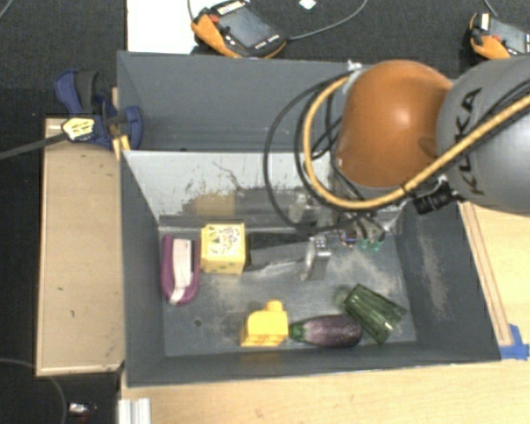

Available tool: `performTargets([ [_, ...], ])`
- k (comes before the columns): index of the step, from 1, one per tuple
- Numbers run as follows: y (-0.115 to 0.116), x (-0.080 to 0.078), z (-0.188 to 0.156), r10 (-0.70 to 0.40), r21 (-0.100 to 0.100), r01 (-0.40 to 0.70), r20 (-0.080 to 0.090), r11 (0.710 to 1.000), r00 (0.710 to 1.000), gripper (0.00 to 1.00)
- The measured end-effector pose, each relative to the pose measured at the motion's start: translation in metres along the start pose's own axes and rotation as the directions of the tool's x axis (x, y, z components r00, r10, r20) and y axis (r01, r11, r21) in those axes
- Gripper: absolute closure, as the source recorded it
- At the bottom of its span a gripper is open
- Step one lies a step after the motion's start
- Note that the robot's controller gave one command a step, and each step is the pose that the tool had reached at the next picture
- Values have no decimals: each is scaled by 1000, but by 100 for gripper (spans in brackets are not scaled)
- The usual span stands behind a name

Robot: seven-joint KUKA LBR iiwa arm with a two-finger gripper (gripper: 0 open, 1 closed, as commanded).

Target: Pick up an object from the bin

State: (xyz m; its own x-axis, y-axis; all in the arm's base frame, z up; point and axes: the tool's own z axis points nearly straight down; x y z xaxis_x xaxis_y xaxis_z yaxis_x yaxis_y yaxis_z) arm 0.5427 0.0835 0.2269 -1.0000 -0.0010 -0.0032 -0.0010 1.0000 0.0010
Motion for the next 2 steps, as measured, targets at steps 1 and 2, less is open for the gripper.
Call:
performTargets([
  [1,-29,-37,122,-93,0,93,5,996,996,0],
  [2,-28,-44,75,8,-2,-8,7,1000,1000,0],
])
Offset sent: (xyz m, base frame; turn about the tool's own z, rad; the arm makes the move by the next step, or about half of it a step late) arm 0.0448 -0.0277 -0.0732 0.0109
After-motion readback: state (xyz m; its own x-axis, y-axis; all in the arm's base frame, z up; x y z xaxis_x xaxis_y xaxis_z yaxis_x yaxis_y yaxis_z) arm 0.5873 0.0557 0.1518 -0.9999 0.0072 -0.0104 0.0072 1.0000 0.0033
